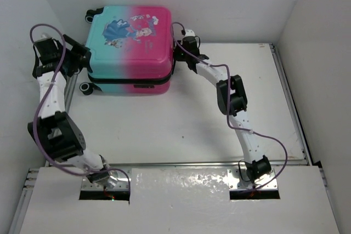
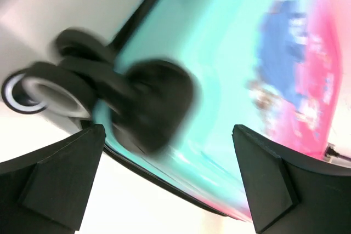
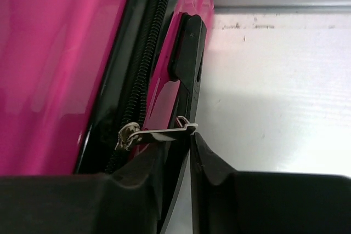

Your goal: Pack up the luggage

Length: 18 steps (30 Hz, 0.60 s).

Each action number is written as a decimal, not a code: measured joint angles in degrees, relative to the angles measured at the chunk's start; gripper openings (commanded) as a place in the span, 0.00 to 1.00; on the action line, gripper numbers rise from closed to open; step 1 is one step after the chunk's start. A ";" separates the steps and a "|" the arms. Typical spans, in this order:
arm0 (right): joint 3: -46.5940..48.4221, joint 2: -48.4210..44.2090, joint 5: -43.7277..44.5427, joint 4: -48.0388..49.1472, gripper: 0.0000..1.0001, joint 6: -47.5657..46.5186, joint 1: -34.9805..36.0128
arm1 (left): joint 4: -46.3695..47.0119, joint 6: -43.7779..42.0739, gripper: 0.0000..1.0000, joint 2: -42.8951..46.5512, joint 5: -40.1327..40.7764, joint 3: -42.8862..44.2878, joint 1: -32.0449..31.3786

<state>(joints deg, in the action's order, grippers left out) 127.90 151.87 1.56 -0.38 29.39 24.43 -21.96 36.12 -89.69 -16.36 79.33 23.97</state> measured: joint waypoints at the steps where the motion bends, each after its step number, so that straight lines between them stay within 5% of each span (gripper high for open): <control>1: -1.20 -0.66 -0.07 0.24 0.14 0.57 0.02 | -0.96 -1.05 1.00 2.19 1.53 0.52 -1.14; 3: -4.59 -2.56 -0.24 1.01 0.00 1.88 -0.02 | -2.27 -3.17 1.00 5.62 3.78 2.75 -3.50; 8: -26.95 -14.25 1.62 9.66 0.00 6.01 0.11 | -2.84 -7.28 1.00 11.41 8.81 4.52 -10.36; 14: -69.79 -39.30 6.08 25.90 0.00 15.41 2.78 | -3.32 -7.50 1.00 18.95 12.07 -9.31 -11.63; 18: -86.40 -50.86 10.67 30.77 0.00 20.09 5.75 | -5.42 -5.62 1.00 23.69 15.23 -20.72 -11.69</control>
<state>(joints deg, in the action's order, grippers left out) 41.50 101.01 12.23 30.39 49.47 30.17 -27.38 30.50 -66.00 -1.13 58.61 12.27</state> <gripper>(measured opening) 0.024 0.998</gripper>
